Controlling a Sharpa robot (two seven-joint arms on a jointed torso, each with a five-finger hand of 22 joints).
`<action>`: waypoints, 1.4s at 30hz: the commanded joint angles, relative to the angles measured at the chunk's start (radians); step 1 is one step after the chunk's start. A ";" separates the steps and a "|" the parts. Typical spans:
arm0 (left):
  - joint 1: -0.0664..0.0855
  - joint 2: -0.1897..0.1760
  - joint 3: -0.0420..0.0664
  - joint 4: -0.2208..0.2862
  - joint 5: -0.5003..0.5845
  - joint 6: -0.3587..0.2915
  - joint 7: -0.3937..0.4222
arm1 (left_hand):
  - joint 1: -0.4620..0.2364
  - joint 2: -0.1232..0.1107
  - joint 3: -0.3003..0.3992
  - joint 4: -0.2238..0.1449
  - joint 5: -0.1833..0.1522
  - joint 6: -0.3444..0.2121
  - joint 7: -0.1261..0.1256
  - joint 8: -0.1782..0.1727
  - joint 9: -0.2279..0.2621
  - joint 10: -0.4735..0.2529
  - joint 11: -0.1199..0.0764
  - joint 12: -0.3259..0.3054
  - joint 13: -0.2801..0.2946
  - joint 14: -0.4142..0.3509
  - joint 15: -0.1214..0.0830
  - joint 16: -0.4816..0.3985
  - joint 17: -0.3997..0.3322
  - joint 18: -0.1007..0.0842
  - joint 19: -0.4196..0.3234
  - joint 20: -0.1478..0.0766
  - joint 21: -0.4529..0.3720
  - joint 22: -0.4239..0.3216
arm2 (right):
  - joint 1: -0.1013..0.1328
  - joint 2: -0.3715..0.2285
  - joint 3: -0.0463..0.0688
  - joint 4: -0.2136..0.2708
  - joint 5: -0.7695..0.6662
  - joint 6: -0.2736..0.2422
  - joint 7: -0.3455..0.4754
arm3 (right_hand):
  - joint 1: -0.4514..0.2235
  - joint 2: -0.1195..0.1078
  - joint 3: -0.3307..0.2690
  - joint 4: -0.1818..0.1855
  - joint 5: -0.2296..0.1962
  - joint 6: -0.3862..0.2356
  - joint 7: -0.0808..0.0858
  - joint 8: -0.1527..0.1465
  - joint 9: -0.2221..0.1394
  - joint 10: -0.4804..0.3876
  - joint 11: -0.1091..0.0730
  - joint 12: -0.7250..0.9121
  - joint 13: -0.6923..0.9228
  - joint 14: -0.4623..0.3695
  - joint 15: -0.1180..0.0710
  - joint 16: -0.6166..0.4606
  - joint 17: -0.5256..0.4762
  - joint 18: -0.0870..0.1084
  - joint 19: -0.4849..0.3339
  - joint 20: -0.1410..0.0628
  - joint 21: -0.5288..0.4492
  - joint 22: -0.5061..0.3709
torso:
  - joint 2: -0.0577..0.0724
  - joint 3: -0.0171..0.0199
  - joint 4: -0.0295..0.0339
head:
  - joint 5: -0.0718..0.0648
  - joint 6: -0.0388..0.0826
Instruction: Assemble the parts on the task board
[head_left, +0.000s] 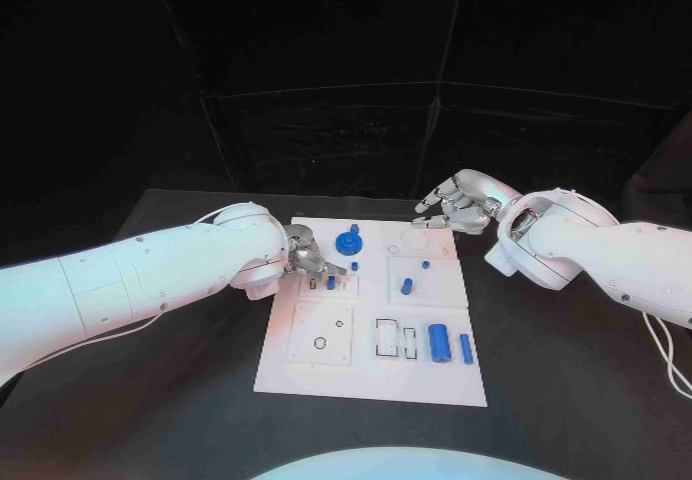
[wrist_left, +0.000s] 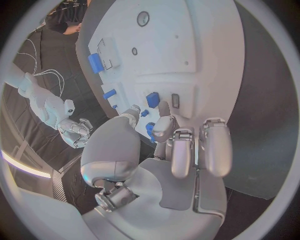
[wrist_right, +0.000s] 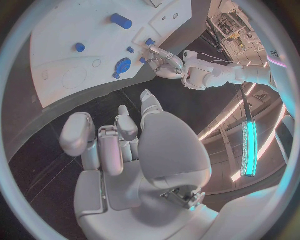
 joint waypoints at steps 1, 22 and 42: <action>0.008 -0.009 0.025 0.015 -0.006 -0.001 0.002 | 0.029 0.006 -0.014 0.001 -0.001 -0.015 0.004 -0.001 0.000 -0.013 0.000 -0.010 -0.010 0.108 -0.005 0.003 0.263 -0.010 0.007 -0.006 -0.007 -0.007 | 0.002 0.001 0.000 0.000 -0.003 -0.004 0.005 | -0.009 -0.002 -0.007 0.001 -0.004 -0.001 -0.001 0.006 -0.001 -0.008 -0.001 -0.007 -0.001 0.068 -0.005 -0.006 0.102 0.015 -0.007 0.001 -0.003 -0.001 | 0.000 -0.0002 -0.0002 | -0.001 0.002; 0.104 0.096 0.057 -0.277 -0.047 0.285 -0.010 | 0.146 0.080 -0.119 0.019 0.000 -0.120 0.070 -0.125 -0.097 -0.091 0.059 -0.067 -0.109 0.108 0.045 0.003 0.263 0.010 -0.031 0.042 -0.089 -0.104 | 0.002 0.010 0.000 -0.009 -0.003 -0.003 0.006 | 0.000 0.005 -0.019 0.007 0.026 -0.002 -0.002 0.008 -0.001 -0.008 -0.001 -0.006 -0.001 0.068 -0.005 -0.007 0.102 0.015 -0.006 0.001 -0.005 -0.003 | 0.002 -0.0013 -0.0007 | 0.007 0.006; 0.072 0.183 0.038 -0.416 -0.050 0.302 0.036 | 0.150 0.107 -0.169 0.031 0.000 -0.074 0.058 -0.113 -0.111 -0.074 0.049 -0.045 -0.091 0.108 0.038 0.003 0.263 0.005 -0.019 0.037 -0.071 -0.078 | 0.002 0.021 0.000 -0.014 -0.003 0.000 0.009 | 0.009 0.009 -0.023 0.008 0.043 -0.003 -0.002 0.009 -0.001 -0.009 -0.001 -0.006 -0.002 0.068 -0.005 -0.008 0.101 0.015 -0.006 0.001 -0.006 -0.004 | 0.001 0.0005 -0.0001 | 0.005 0.001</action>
